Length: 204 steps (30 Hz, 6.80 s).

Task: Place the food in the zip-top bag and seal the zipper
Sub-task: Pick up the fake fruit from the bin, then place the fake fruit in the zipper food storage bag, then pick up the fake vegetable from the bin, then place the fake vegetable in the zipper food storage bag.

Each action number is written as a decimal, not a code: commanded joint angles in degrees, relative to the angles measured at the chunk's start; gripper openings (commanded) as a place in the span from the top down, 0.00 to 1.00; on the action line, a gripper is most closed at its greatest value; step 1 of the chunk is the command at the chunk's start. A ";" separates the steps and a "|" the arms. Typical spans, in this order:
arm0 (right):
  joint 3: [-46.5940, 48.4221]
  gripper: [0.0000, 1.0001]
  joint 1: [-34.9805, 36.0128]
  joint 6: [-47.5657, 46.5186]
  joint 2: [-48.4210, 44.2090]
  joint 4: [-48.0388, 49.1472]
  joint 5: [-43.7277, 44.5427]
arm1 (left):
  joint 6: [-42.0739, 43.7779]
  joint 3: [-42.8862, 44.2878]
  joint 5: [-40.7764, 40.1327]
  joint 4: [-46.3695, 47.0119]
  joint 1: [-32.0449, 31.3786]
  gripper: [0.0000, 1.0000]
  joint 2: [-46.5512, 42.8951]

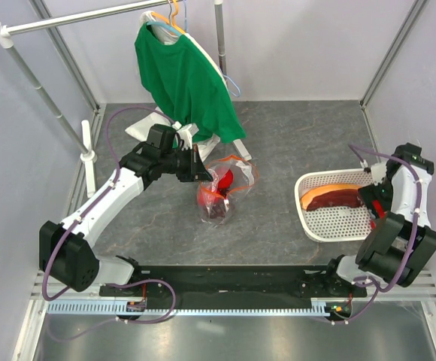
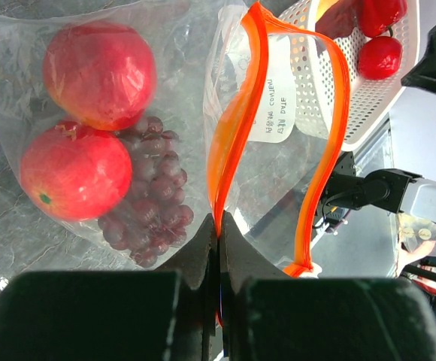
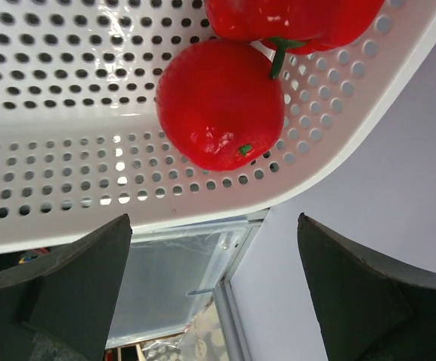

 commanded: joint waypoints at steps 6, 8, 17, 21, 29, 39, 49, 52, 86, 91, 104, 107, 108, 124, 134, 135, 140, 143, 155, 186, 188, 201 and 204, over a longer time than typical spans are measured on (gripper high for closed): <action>-3.11 0.02 -4.25 -3.66 1.79 7.83 3.26 | 1.03 0.07 1.16 1.35 0.36 0.98 -1.80; -2.32 0.02 -4.78 -3.13 3.81 7.84 2.13 | 1.12 0.25 1.33 1.26 0.27 0.98 -1.45; -1.44 0.02 -4.78 -0.59 5.31 7.21 -3.24 | 0.94 0.33 1.42 1.43 0.36 0.98 -0.74; -3.11 0.02 -4.78 0.91 7.24 9.50 -3.42 | 0.94 0.51 1.60 1.35 0.27 0.98 -0.83; -6.36 0.02 -4.78 1.61 10.32 15.22 -2.62 | 1.30 -0.11 1.60 1.26 0.27 0.98 -1.71; -7.69 0.06 -4.70 3.02 11.21 15.05 -5.87 | 1.38 0.07 1.69 1.35 0.27 0.98 -1.01; 9.62 0.21 0.02 4.33 6.02 -7.17 -23.88 | 1.73 0.16 1.60 1.17 0.36 0.98 -0.75; 15.94 0.21 4.87 7.41 4.61 -11.65 -31.08 | 1.73 0.16 1.60 1.08 0.36 0.98 -0.57; 36.35 0.02 66.15 31.50 13.40 12.06 -37.70 | 2.44 0.25 2.74 0.29 1.41 0.98 -0.48; 36.79 0.02 53.87 31.85 10.06 10.30 -39.00 | 2.70 0.16 2.65 0.03 1.68 0.98 -1.01; 23.97 0.02 14.32 13.15 5.84 -6.84 -16.78 | 2.96 -0.54 3.44 -0.24 2.03 0.98 -1.89; 20.45 0.02 6.31 11.11 5.76 -3.96 -12.66 | 3.05 -0.46 3.62 -0.24 2.03 0.98 -1.89; 18.70 0.02 4.03 10.41 5.41 -2.99 -9.95 | 3.05 -0.28 3.71 -0.24 2.03 0.98 -1.89; 5.33 0.02 -0.56 23.94 9.08 13.28 -1.29 | 3.49 0.51 3.18 -0.67 2.03 0.98 -1.98; 3.57 0.02 -1.97 24.02 12.43 16.01 -5.61 | 3.32 0.33 3.44 -0.50 2.20 0.98 -1.54; 3.48 0.02 -1.97 24.29 12.61 16.36 -5.70 | 3.32 0.33 3.44 -0.41 2.12 0.98 -1.62; 2.60 0.02 -1.97 25.61 13.40 18.82 -5.88 | 3.40 0.51 3.62 -0.50 2.20 0.98 -1.45; 2.16 0.02 -1.97 25.96 14.28 19.61 -5.97 | 3.40 0.69 3.71 -0.50 2.20 0.98 -1.45; 0.32 0.04 -1.97 27.54 15.86 20.23 -10.35 | 3.40 1.12 4.06 -0.41 2.20 0.98 -0.75; 22.11 0.42 15.47 32.01 2.15 1.94 -47.08 | 3.58 1.04 4.68 -0.76 2.20 0.98 -0.04; 22.20 0.42 20.07 37.09 0.93 7.02 -51.73 | 3.58 1.12 4.94 -1.20 2.29 0.98 -0.13; 24.31 0.41 50.12 53.99 0.74 31.56 -50.01 | 3.49 1.74 4.76 -2.52 2.29 0.98 0.05; 22.12 0.41 55.41 55.05 1.10 34.46 -47.55 | 3.67 1.74 4.76 -2.52 2.38 0.98 -0.30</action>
